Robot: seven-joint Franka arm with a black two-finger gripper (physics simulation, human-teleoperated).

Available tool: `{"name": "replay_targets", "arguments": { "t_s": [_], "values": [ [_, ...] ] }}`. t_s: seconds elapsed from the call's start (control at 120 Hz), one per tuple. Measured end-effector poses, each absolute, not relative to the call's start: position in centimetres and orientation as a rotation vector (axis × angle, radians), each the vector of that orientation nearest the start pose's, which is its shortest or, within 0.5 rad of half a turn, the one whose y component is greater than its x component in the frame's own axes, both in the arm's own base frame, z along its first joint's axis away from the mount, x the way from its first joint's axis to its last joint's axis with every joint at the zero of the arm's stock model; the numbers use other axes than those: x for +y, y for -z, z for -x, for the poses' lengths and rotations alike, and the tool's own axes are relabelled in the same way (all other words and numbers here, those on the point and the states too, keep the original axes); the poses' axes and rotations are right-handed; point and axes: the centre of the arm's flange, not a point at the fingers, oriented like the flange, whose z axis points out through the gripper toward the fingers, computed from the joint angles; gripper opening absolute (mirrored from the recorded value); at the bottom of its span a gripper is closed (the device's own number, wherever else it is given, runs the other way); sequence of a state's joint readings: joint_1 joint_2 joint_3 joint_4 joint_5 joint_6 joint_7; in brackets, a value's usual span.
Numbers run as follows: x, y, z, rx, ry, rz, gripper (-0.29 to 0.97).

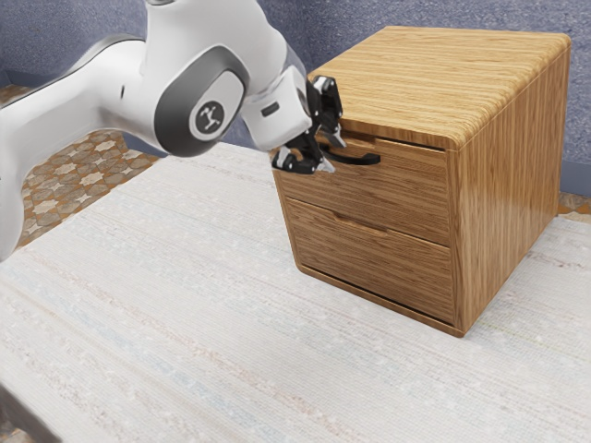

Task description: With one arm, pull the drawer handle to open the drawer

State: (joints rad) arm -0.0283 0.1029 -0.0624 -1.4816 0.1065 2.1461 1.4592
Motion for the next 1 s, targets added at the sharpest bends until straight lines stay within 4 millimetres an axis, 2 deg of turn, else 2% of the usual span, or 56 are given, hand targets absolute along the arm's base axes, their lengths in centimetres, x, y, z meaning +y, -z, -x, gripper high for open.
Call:
{"name": "replay_targets", "arguments": {
  "t_s": [0.058,0.375,0.65,0.775,1.0],
  "values": [
    [-5.6,-67.3,-62.9,1.906,0.514,1.864,0.17],
    [-5.4,-66.5,-63.3,1.921,0.503,1.861,0.15],
    [-6.8,-66.1,-63.1,1.948,0.509,1.853,-0.02],
    [-6.8,-66.0,-61.1,1.952,0.494,1.867,-0.07],
    [-6.7,-66.1,-55.5,1.932,0.490,1.915,-0.11]
  ]
}}
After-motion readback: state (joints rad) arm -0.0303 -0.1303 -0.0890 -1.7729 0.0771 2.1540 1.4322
